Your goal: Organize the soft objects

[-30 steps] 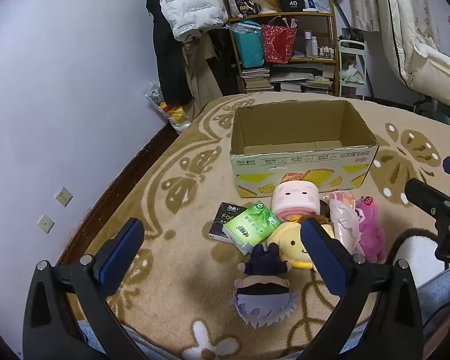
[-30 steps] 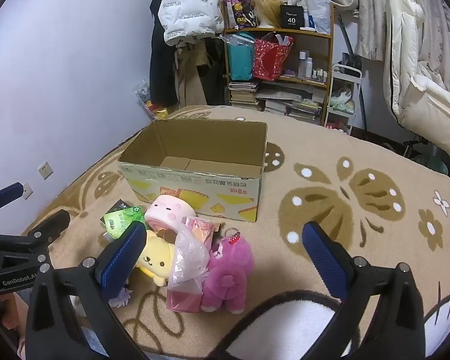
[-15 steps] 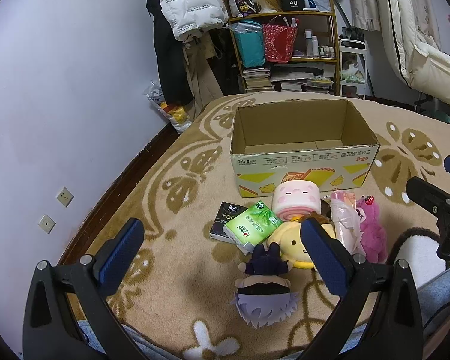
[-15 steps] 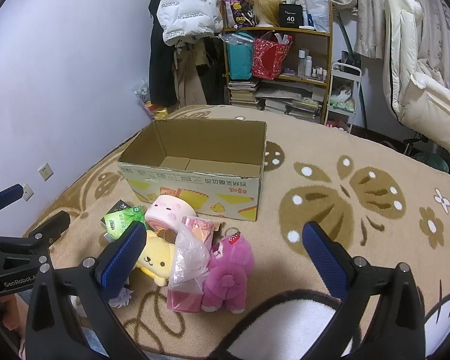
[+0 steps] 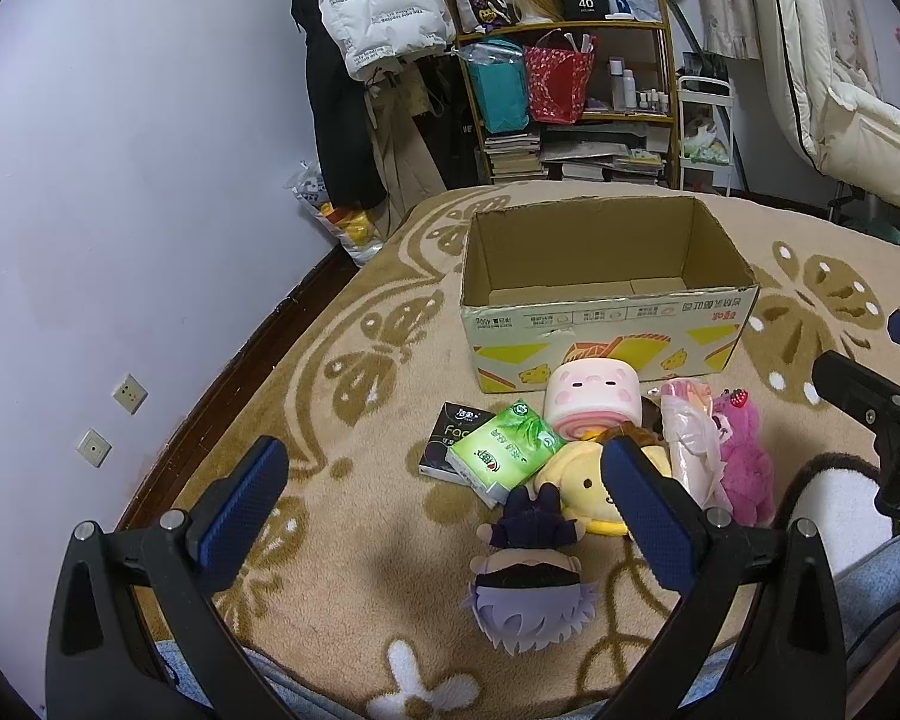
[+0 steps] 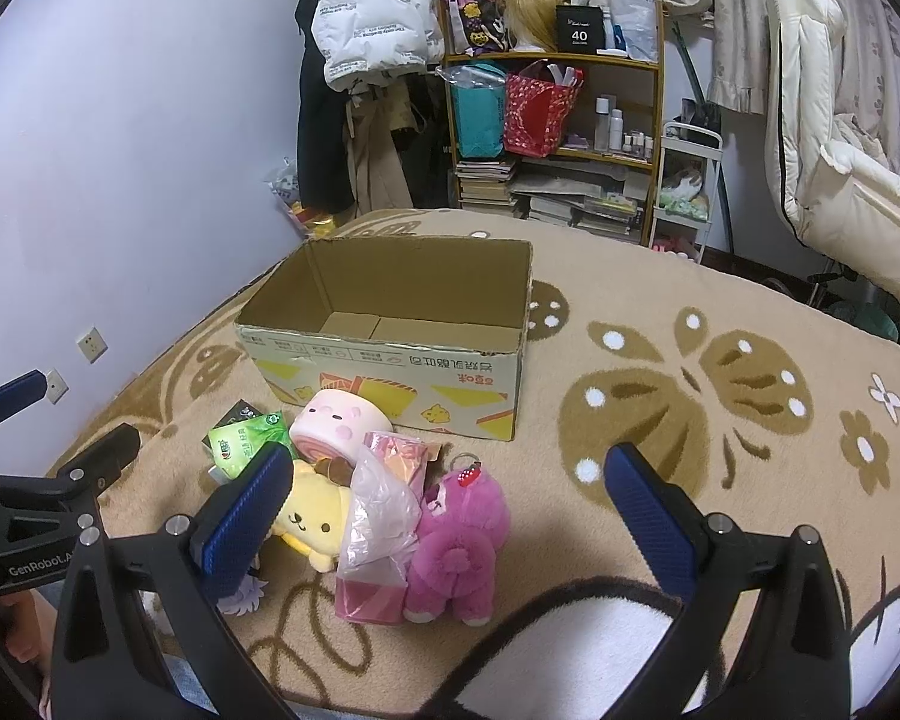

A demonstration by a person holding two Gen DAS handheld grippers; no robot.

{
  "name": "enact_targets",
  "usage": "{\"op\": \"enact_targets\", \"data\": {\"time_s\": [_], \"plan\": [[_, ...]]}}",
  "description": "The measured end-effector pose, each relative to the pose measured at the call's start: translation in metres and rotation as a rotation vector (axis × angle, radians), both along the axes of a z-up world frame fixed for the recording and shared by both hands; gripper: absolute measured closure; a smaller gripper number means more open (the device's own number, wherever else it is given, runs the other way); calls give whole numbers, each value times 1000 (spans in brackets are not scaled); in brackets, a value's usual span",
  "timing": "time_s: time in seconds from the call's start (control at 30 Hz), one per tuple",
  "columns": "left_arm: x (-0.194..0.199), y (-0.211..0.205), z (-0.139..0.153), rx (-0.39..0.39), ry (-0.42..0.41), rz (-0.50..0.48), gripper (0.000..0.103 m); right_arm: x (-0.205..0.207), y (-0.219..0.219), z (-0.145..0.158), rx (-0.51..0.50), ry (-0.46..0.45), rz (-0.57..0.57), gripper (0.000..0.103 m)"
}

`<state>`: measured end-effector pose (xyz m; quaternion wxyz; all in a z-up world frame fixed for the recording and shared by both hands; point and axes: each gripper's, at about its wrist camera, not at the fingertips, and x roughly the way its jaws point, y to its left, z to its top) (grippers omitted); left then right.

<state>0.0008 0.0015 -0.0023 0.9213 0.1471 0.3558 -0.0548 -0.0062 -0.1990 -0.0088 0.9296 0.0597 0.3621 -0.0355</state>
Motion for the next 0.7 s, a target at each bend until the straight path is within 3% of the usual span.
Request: {"op": "enact_targets", "data": {"time_s": [0.7], "plan": [[0, -1, -2, 8, 5, 1, 0, 0, 1, -1, -3, 2, 1, 0]]}}
